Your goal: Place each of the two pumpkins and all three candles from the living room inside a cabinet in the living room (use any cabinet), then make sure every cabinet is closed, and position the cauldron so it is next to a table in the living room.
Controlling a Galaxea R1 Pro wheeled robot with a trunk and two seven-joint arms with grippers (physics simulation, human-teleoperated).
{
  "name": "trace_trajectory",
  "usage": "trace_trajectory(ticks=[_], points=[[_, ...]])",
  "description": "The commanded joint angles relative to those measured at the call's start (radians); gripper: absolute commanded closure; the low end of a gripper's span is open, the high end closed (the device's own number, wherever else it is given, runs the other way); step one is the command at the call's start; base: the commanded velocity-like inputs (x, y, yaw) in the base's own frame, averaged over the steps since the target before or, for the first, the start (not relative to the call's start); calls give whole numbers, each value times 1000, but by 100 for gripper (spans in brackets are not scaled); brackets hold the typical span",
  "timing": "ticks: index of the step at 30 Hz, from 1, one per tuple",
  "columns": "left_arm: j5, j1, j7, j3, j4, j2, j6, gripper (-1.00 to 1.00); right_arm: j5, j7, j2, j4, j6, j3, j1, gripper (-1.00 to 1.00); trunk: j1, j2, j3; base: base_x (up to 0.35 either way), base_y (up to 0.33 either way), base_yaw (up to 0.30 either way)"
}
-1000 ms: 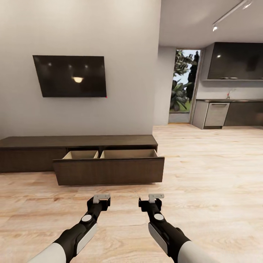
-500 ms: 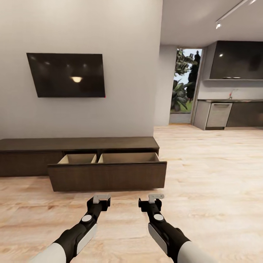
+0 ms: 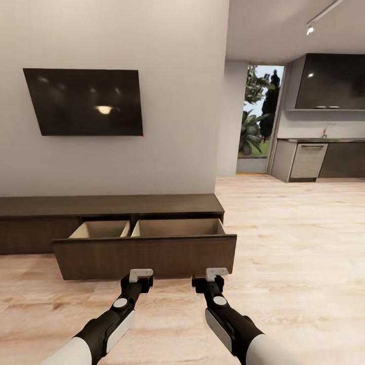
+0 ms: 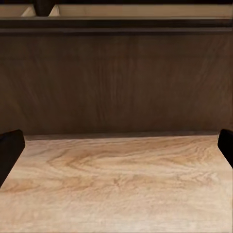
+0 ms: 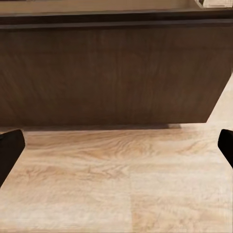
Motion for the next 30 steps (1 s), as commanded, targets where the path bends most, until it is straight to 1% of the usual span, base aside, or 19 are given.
trace_trajectory(ticks=[1, 7, 12, 16, 30], points=[[10, -1, 8, -9, -1, 1, -5, -100, -11, -7, -1, 0, -6, 8, -1, -100, 0, 0, -1, 319, 0, 0], [10, -1, 8, -9, 1, 1, -5, -100, -11, -7, -1, 0, -7, 7, -1, -100, 0, 0, -1, 250, 0, 0], [10, -1, 9, -8, 2, 1, -6, -100, -11, -7, -2, -1, -7, 5, -1, -100, 0, 0, -1, 58, 0, 0], [10, -1, 10, -8, 0, 1, -6, -100, -11, -7, -2, -1, -7, -8, -1, -100, 0, 0, -1, 13, 0, 0], [9, -1, 9, -7, 5, 0, -6, -100, -11, -7, 0, -2, -8, -15, -1, -100, 7, -4, -55, 1, 0, 0]])
